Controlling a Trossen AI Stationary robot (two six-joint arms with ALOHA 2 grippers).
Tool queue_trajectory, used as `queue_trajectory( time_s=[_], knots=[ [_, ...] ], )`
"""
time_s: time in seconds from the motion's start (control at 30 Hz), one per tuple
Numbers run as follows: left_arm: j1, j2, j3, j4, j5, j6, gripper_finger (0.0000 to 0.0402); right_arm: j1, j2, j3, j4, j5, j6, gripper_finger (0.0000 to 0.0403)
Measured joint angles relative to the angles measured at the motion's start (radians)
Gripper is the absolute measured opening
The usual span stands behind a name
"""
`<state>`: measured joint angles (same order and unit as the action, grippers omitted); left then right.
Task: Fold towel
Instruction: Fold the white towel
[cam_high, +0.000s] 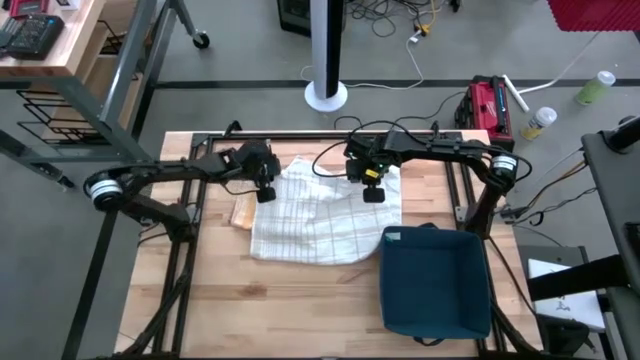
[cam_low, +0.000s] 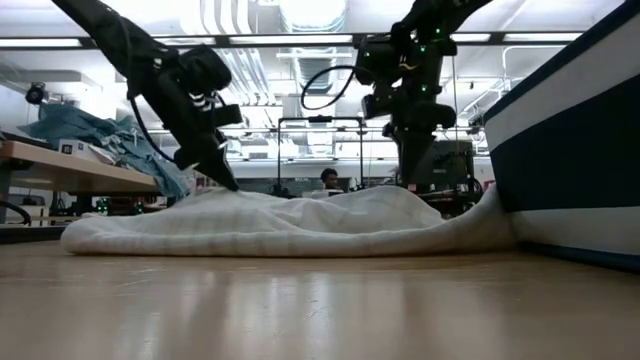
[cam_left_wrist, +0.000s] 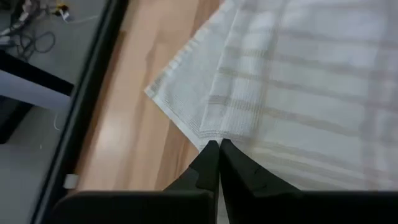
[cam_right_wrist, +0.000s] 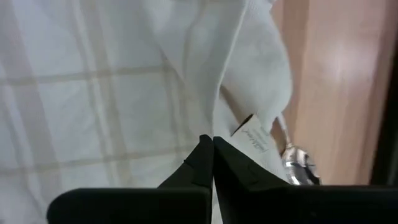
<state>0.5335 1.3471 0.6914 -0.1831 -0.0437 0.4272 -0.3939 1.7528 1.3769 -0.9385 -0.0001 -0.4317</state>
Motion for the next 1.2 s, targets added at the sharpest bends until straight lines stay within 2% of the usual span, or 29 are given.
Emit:
queue_trajectory(
  time_s=[0.23, 0.33, 0.43, 0.63, 0.8, 0.97, 1.1, 1.2],
  knots=[
    [-0.006, -0.062, 0.000, -0.048, 0.006, -0.030, 0.0000, 0.003, -0.027, 0.002, -0.024, 0.002, 0.073, 0.0001],
    [-0.018, -0.069, 0.000, -0.059, 0.069, -0.049, 0.0000, -0.006, -0.028, 0.000, -0.078, 0.002, 0.103, 0.0011],
    [-0.041, -0.069, 0.000, -0.055, 0.136, -0.087, 0.0000, -0.014, -0.028, -0.018, -0.073, 0.003, 0.118, 0.0033],
    [-0.120, -0.072, 0.000, -0.064, 0.141, -0.157, 0.0000, -0.012, -0.028, -0.074, 0.078, 0.001, 0.112, 0.0091],
    [-0.192, -0.072, 0.000, -0.059, 0.141, -0.215, 0.0000, -0.012, -0.016, -0.077, 0.151, 0.002, 0.106, 0.0119],
    [-0.257, -0.073, 0.000, -0.056, 0.146, -0.285, 0.0000, -0.005, -0.014, -0.077, 0.164, -0.020, 0.088, 0.0121],
    [-0.309, -0.078, 0.000, -0.050, 0.219, -0.352, 0.0000, 0.001, -0.014, -0.077, 0.165, -0.086, 0.064, 0.0112],
    [-0.344, -0.082, 0.000, -0.053, 0.220, -0.390, 0.0000, 0.010, -0.013, -0.077, 0.168, -0.103, 0.026, 0.0104]
  ],
)
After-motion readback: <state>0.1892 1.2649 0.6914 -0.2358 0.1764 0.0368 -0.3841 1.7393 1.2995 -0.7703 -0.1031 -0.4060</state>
